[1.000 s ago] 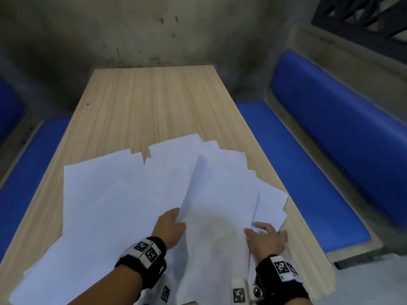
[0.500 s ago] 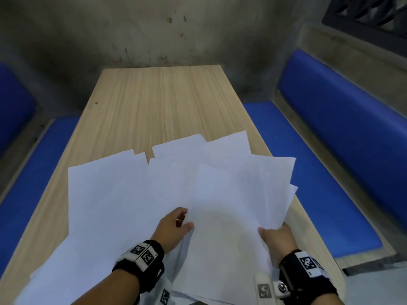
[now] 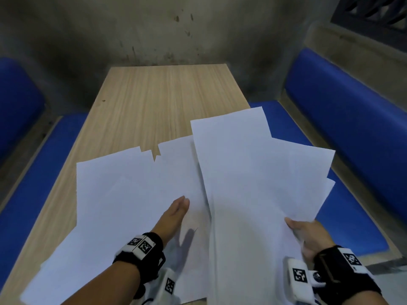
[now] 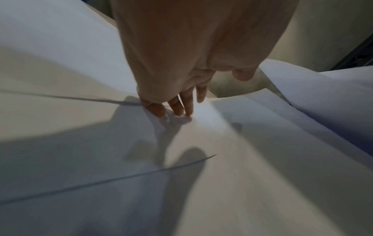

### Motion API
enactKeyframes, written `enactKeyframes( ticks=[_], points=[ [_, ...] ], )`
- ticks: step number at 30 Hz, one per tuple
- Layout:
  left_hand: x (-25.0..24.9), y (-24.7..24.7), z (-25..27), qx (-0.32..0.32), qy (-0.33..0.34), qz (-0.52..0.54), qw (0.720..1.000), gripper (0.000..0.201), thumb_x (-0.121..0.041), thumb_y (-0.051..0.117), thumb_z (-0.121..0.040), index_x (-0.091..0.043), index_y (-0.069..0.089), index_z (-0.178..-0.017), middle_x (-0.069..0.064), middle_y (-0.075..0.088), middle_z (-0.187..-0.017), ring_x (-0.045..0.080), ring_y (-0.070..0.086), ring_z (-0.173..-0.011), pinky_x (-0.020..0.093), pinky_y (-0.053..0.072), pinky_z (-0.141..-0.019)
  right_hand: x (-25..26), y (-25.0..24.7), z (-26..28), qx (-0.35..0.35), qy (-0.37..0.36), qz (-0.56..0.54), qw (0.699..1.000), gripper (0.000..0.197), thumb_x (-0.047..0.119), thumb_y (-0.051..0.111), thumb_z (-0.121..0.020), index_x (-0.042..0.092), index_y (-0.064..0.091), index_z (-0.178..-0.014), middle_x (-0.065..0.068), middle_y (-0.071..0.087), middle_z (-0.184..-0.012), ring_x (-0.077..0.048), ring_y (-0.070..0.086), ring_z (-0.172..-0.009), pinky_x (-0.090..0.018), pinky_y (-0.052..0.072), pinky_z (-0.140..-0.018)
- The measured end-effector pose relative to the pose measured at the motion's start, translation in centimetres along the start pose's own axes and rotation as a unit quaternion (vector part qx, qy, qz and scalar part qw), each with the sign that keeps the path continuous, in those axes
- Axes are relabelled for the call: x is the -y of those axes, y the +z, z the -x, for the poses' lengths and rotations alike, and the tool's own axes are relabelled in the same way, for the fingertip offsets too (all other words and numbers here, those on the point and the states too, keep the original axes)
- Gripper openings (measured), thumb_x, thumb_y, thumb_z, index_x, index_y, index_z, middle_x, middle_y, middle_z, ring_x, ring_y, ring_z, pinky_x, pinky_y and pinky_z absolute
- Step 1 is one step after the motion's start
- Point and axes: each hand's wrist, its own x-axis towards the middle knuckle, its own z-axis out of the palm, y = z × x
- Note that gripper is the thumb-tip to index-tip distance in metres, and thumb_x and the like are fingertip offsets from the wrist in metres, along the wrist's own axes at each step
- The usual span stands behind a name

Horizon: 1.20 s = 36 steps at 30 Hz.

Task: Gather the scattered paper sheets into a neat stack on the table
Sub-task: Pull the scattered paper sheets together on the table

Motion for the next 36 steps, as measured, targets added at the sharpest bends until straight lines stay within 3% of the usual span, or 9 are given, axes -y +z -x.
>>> enactKeyframes(
  ticks=[6,10,13,16,20,25,31,34,36],
  points=[
    [-3.7,1.9,1.0,0.099,-0.02,0.145,0.984,0.078,-0.079,0.018,-0.079,-0.039,0.043,-0.142,-0.002,0.061,-0.137,0.019,0.055,-0.127,0.047,0.034,-0.112,-1.5,1.1,-0.6,0.071,0.034,-0.024,0.997,0.083,0.012,0.089,-0.025,-0.003,0.066,-0.104,-0.021,0.073,-0.098,-0.035,0.071,-0.082,-0.051,0.057,-0.082],
    [-5.7,2.7,1.7,0.157,-0.012,0.124,0.98,0.083,-0.085,0.015,-0.07,-0.044,0.056,-0.13,-0.012,0.063,-0.134,0.013,0.053,-0.13,0.046,0.034,-0.112,0.8,1.7,0.0,0.08,0.004,-0.039,0.996,0.052,0.005,0.077,-0.049,0.001,0.066,-0.1,-0.012,0.077,-0.085,-0.026,0.074,-0.07,-0.039,0.061,-0.064],
    [-5.6,3.2,1.6,0.153,-0.012,0.01,0.988,0.096,-0.081,0.005,-0.067,-0.036,0.042,-0.144,-0.01,0.043,-0.152,0.014,0.034,-0.142,0.044,0.016,-0.115,2.5,1.3,-0.3,0.082,-0.001,-0.058,0.995,0.081,0.011,0.09,-0.033,-0.002,0.065,-0.109,-0.018,0.075,-0.097,-0.03,0.074,-0.076,-0.039,0.061,-0.064],
    [-4.4,3.6,1.6,0.17,-0.03,0.0,0.985,0.1,-0.081,0.002,-0.069,-0.032,0.034,-0.149,-0.012,0.032,-0.157,0.01,0.024,-0.146,0.034,0.01,-0.114,3.1,1.6,-0.2,0.064,0.02,-0.028,0.997,0.068,0.005,0.079,-0.051,-0.007,0.062,-0.116,-0.02,0.074,-0.1,-0.031,0.074,-0.076,-0.039,0.061,-0.063],
    [-3.0,4.4,0.7,0.165,-0.004,-0.079,0.983,0.052,-0.044,0.036,-0.1,-0.017,0.044,-0.143,0.004,0.043,-0.152,0.022,0.041,-0.139,0.044,0.028,-0.118,3.3,2.5,0.0,0.056,0.053,-0.014,0.997,0.056,0.001,0.065,-0.07,-0.006,0.057,-0.124,-0.027,0.065,-0.118,-0.034,0.072,-0.082,-0.04,0.059,-0.063],
    [-0.8,5.0,0.5,0.096,0.051,-0.448,0.887,0.057,-0.037,0.036,-0.1,-0.025,0.019,-0.153,-0.005,0.014,-0.163,0.018,0.013,-0.15,0.039,0.017,-0.117,5.0,3.5,0.0,0.064,0.059,0.023,0.996,0.037,-0.005,0.057,-0.082,-0.008,0.059,-0.118,-0.023,0.067,-0.104,-0.031,0.073,-0.07,-0.037,0.059,-0.056],
    [2.6,5.5,0.7,0.092,0.048,-0.54,0.835,0.062,-0.047,0.017,-0.1,-0.033,-0.014,-0.151,-0.001,-0.025,-0.161,0.024,-0.023,-0.148,0.053,-0.012,-0.116,8.6,5.0,-0.4,0.043,0.042,0.095,0.994,0.037,-0.005,0.054,-0.085,-0.012,0.056,-0.122,-0.024,0.063,-0.108,-0.037,0.063,-0.093,-0.049,0.052,-0.085],
    [2.9,5.4,1.2,0.079,0.065,-0.511,0.853,0.059,-0.042,0.022,-0.099,-0.037,-0.002,-0.153,-0.003,-0.019,-0.163,0.023,-0.021,-0.149,0.051,-0.014,-0.116,10.3,5.5,-0.5,0.06,0.032,0.093,0.993,0.038,-0.003,0.053,-0.088,-0.01,0.055,-0.125,-0.025,0.061,-0.12,-0.04,0.06,-0.11,-0.048,0.051,-0.087],
    [2.5,5.4,1.0,0.062,0.054,-0.494,0.866,0.053,-0.035,0.03,-0.098,-0.026,0.027,-0.15,0.004,0.009,-0.164,0.026,-0.006,-0.152,0.051,-0.009,-0.119,10.7,5.6,-0.7,0.068,0.032,0.087,0.993,0.038,-0.002,0.053,-0.088,-0.01,0.055,-0.125,-0.024,0.061,-0.124,-0.041,0.059,-0.115,-0.047,0.051,-0.089]
  ],
)
